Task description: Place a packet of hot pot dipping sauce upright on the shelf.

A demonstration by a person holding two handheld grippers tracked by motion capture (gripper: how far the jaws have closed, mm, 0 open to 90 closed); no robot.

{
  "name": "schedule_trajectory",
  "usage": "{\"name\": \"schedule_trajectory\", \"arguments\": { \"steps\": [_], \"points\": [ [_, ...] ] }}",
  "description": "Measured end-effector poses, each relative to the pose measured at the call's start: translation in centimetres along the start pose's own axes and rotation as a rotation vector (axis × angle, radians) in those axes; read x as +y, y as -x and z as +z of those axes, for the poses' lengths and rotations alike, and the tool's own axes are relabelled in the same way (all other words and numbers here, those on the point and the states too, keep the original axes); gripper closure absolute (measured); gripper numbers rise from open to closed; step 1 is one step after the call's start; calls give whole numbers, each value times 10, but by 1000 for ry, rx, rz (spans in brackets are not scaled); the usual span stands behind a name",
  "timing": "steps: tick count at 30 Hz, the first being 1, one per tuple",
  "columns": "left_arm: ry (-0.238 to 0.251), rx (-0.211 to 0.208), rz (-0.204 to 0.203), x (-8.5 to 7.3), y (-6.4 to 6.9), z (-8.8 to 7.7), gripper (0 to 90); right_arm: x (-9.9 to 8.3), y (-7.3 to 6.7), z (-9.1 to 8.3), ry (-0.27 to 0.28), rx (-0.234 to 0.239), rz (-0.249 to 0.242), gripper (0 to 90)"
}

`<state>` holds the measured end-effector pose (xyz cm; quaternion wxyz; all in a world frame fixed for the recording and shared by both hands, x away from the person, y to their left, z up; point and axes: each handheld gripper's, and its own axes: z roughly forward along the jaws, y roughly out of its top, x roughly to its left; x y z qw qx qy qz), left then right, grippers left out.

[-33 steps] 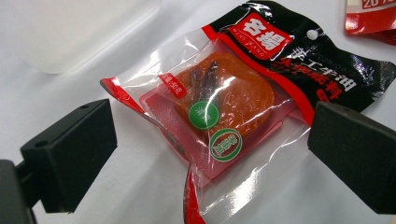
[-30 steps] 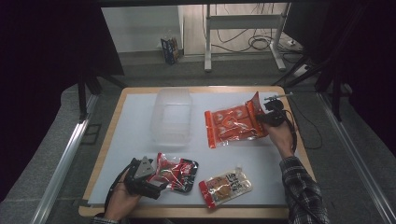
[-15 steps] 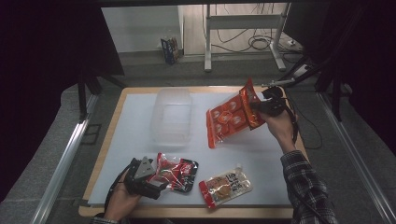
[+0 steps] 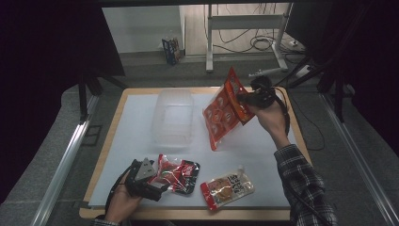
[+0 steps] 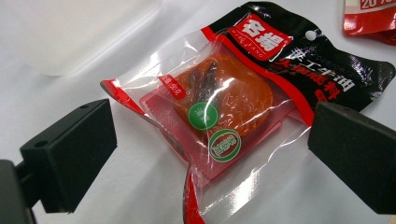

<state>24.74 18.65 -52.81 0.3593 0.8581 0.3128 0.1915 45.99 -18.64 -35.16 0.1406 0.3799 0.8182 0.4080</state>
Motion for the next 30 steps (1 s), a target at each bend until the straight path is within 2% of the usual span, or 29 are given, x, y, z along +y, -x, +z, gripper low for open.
{"name": "schedule_trajectory", "arguments": {
  "steps": [3, 5, 10, 14, 20, 30],
  "points": [
    [2, 1, 2, 0, 0, 0, 11, 12, -15, 1, 3, 25, -27, 887],
    [3, 1, 4, 0, 0, 0, 11, 14, -18, 1, 1, 30, -34, 886],
    [3, 2, 9, 0, 0, 0, 11, 29, -38, 1, 0, 44, -69, 887],
    [5, 2, 8, 0, 0, 0, 11, 37, -51, 4, -15, 32, -108, 887],
    [4, 2, 10, 0, 0, 0, 11, 47, -50, 6, -13, 13, -99, 888],
    [7, 0, 4, 1, 1, 0, 11, 70, -58, 1, 14, 32, -94, 888]
  ]
}}
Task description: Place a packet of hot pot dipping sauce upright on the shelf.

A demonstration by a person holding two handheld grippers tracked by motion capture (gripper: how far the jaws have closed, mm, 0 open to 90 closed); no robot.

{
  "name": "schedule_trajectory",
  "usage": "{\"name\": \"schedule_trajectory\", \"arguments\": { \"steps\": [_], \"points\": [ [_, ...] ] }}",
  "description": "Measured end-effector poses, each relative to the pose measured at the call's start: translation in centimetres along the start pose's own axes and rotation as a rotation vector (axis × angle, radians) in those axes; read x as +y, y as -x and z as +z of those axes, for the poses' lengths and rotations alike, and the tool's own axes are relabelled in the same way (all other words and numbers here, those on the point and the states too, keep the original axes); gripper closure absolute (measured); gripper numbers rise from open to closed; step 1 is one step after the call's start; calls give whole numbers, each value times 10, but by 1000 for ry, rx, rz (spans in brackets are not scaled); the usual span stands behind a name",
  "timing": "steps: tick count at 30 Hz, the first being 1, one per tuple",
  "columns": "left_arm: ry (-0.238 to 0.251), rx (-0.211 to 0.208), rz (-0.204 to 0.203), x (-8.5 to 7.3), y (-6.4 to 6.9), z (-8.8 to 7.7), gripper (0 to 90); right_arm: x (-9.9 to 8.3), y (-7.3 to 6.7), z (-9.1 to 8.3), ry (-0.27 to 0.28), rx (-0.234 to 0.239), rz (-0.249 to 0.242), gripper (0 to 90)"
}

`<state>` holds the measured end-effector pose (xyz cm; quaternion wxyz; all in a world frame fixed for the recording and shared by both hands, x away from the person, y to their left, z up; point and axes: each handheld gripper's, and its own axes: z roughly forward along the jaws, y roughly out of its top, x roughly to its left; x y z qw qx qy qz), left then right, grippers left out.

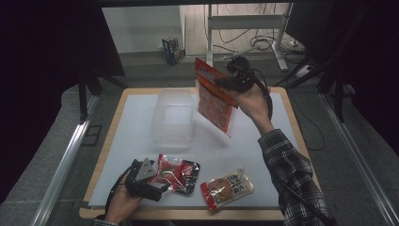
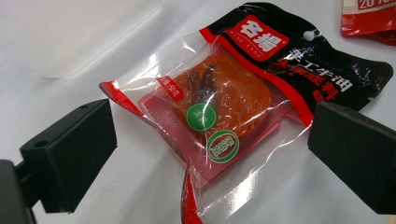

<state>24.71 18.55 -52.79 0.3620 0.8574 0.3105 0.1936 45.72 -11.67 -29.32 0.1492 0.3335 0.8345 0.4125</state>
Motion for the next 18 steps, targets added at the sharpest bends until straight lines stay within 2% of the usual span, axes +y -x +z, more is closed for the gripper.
{"name": "schedule_trajectory", "arguments": {
  "steps": [7, 11, 18],
  "points": [
    [3, -3, -3, 0, 0, 0, 11, 26, -7, 3, 23, 14, -11, 887],
    [1, -3, -1, 0, 0, -1, 11, 33, -10, 9, 27, 24, -11, 887],
    [3, -2, 2, 0, 0, 0, 11, 47, -19, 30, 35, 43, -6, 887]
  ]
}}
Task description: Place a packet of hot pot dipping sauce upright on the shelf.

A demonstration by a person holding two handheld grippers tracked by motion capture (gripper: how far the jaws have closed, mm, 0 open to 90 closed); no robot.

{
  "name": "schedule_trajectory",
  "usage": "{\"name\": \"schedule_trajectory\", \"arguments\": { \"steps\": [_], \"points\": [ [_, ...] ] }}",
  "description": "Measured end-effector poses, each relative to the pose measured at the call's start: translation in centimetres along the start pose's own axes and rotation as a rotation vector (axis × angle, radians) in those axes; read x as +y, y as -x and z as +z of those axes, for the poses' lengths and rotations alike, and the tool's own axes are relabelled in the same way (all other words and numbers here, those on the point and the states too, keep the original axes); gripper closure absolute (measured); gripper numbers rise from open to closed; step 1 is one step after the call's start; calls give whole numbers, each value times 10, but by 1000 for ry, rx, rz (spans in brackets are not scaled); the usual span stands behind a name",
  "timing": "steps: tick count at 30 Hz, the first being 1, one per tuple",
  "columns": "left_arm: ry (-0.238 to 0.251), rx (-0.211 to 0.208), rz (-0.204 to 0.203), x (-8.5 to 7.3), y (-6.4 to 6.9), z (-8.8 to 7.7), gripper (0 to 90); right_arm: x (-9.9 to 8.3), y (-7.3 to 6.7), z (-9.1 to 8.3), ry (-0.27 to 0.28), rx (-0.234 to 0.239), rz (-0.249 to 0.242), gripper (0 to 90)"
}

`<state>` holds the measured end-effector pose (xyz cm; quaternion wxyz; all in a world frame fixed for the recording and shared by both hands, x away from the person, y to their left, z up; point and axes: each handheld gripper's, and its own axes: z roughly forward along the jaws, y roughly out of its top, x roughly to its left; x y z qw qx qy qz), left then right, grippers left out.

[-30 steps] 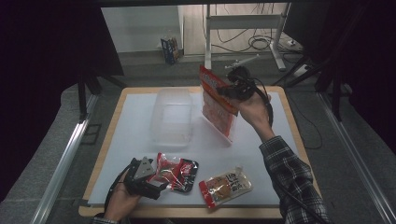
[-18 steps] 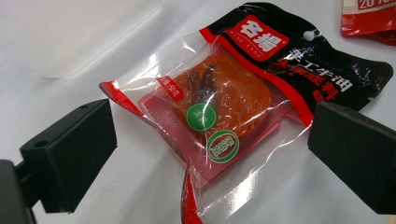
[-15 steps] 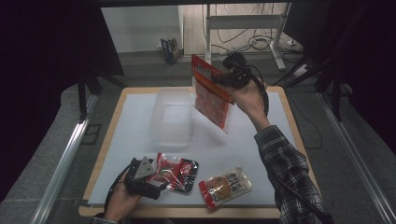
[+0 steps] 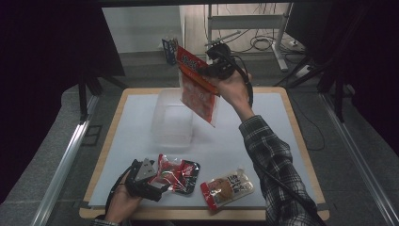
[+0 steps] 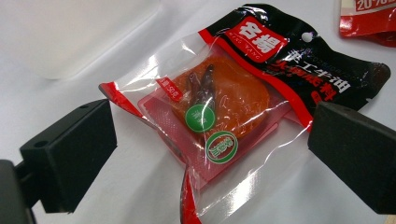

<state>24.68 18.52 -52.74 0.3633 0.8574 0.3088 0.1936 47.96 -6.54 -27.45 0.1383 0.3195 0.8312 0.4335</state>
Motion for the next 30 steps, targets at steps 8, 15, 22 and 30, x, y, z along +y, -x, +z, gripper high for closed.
{"name": "schedule_trajectory", "arguments": {
  "steps": [8, 15, 22, 30],
  "points": [
    [1, 1, 6, 0, 1, 0, 10, 15, -10, 30, 8, 10, 9, 887],
    [0, 2, 10, 1, 2, 0, 10, 25, -20, 53, 13, 11, 28, 887],
    [-1, 0, 11, 1, 2, 0, 10, 32, -28, 67, 19, 10, 38, 887],
    [-2, -1, 15, 1, 3, 1, 9, 29, -35, 88, 0, -10, 50, 887]
  ]
}}
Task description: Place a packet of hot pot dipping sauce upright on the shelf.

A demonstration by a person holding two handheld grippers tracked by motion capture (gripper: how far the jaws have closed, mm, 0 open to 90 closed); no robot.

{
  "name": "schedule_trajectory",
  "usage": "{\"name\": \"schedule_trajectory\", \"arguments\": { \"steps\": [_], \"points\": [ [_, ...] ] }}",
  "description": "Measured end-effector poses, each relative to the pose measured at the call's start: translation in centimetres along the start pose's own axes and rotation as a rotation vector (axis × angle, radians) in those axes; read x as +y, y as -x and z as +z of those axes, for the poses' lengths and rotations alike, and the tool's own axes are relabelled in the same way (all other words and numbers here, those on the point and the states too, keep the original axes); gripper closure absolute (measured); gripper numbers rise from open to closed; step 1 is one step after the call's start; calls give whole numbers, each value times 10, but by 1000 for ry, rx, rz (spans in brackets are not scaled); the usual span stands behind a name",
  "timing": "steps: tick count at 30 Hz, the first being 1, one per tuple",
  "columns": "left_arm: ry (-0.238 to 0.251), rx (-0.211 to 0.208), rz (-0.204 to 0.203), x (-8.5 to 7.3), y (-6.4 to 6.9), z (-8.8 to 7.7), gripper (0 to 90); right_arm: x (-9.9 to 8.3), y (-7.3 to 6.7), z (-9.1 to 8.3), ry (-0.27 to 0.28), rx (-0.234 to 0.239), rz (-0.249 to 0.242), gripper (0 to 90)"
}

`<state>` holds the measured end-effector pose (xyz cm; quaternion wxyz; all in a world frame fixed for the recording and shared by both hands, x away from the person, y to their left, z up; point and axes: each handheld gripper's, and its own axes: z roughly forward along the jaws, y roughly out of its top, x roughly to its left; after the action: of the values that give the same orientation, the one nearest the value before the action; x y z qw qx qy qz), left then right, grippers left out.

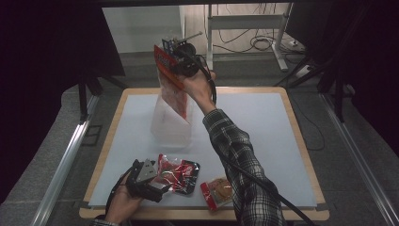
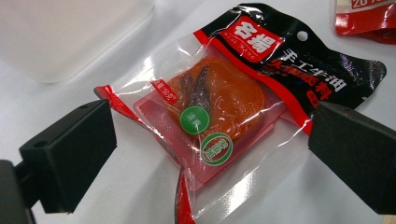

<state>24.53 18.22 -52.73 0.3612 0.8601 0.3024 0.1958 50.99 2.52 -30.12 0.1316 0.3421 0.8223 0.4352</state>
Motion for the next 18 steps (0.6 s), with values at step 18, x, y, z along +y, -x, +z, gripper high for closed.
{"name": "schedule_trajectory", "arguments": {
  "steps": [18],
  "points": [
    [-5, 2, 6, 0, 1, 1, 10, -44, 23, 41, -64, -48, -5, 886]
  ]
}}
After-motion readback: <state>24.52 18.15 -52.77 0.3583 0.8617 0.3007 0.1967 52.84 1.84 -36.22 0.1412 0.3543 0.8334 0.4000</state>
